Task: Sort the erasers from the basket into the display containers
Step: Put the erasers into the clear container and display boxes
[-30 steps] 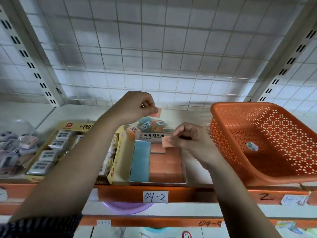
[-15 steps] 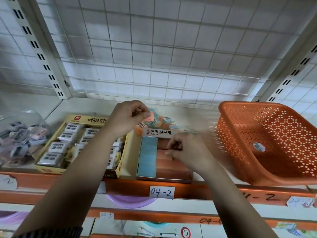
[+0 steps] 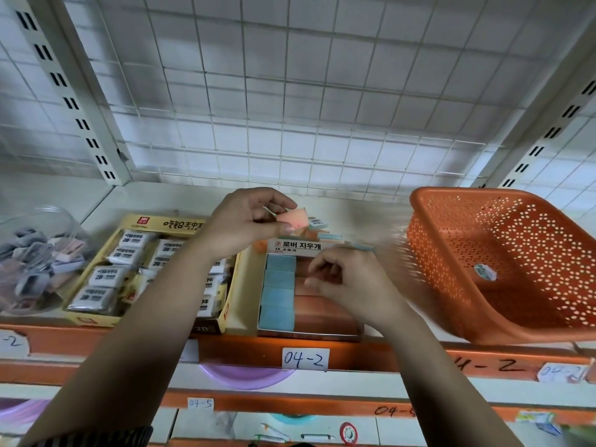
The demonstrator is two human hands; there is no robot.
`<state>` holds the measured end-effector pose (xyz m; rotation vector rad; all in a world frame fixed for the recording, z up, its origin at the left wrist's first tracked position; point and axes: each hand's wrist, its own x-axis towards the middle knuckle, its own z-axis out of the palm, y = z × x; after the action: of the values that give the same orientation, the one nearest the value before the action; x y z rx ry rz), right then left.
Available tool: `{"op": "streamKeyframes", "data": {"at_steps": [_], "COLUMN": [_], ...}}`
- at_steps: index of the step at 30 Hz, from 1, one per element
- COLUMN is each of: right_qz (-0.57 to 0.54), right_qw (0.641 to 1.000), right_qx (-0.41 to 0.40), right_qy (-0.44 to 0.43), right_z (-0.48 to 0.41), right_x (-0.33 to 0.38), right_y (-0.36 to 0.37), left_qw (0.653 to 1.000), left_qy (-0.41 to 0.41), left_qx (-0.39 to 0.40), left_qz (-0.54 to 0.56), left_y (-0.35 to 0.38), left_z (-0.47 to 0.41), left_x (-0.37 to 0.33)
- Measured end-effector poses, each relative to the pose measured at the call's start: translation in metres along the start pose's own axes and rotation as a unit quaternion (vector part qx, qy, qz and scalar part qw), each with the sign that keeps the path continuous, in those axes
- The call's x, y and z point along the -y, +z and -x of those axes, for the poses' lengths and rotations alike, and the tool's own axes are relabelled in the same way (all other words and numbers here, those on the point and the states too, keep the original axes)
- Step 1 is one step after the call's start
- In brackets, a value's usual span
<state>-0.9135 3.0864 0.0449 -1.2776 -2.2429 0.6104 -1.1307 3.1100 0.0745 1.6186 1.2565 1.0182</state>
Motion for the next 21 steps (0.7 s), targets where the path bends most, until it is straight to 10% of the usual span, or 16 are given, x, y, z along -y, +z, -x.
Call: {"op": "streamKeyframes", "data": {"at_steps": [9,17,21], "right_qz": [-0.001,-0.050,-0.046], "right_qw": [0.988,0.981,0.983], "right_qx": [-0.154,-0.187,-0.177], "right_qy": [0.020,0.004,0.008], "right_z": [-0.011,-0.008,-0.009], "right_x": [-0.044,-0.055,-0.061], "right_y": [-0.007,0.001,0.002], "left_qw": [0.992,0.998,0.982], "left_qy": [-0.009,0.025,0.017], "left_qx": [0.122,0.057,0.179], "left_qz": [-0.023,-0.010,-0.060], "left_y": [0.004,0.017,0.022], "left_z": [0.007,0.006,0.005], "left_x": [-0.025,-0.019,-0.018]}}
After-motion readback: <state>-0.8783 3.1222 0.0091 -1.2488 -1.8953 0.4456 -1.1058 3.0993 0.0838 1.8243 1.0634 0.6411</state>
